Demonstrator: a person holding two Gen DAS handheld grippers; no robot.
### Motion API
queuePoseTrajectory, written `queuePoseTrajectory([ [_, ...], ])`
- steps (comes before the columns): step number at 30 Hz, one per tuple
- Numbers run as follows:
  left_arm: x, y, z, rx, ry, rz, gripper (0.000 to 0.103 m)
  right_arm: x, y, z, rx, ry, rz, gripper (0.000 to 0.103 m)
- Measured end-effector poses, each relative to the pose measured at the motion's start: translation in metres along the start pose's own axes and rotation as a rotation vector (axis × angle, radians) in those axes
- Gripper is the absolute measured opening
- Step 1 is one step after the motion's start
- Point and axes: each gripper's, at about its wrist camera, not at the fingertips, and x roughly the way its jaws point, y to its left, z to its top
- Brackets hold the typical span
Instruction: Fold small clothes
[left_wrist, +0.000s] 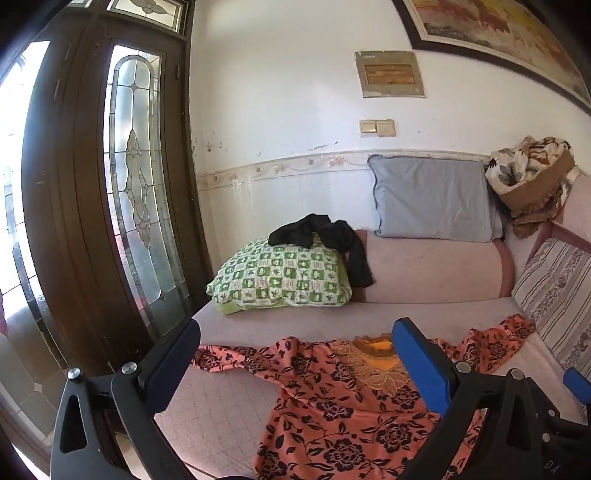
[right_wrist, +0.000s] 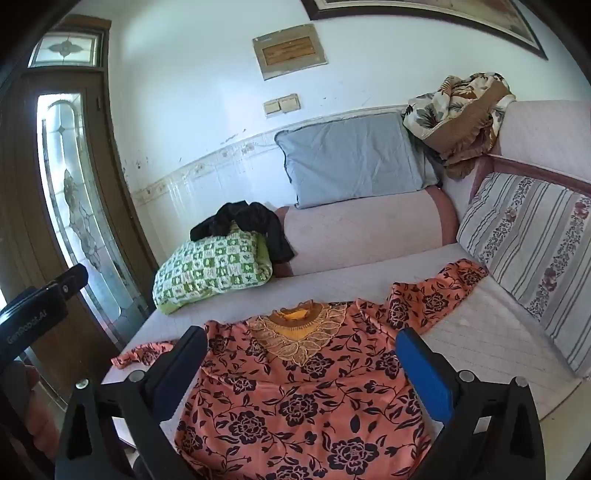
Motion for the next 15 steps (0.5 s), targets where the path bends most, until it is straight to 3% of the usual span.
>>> queuePoseTrajectory([
  [6, 0.023, 0.003, -0.008, 0.001, 0.048, -0.004, 0.103, 0.009, 0.005, -0.006, -0.056, 0.051, -0.02, 0.103],
  [15, 0.049, 0.016, -0.011, -0.013, 0.094, 0.008, 0.103, 0.045, 0.007, -0.013, -0.036, 0.09, -0.056, 0.103],
])
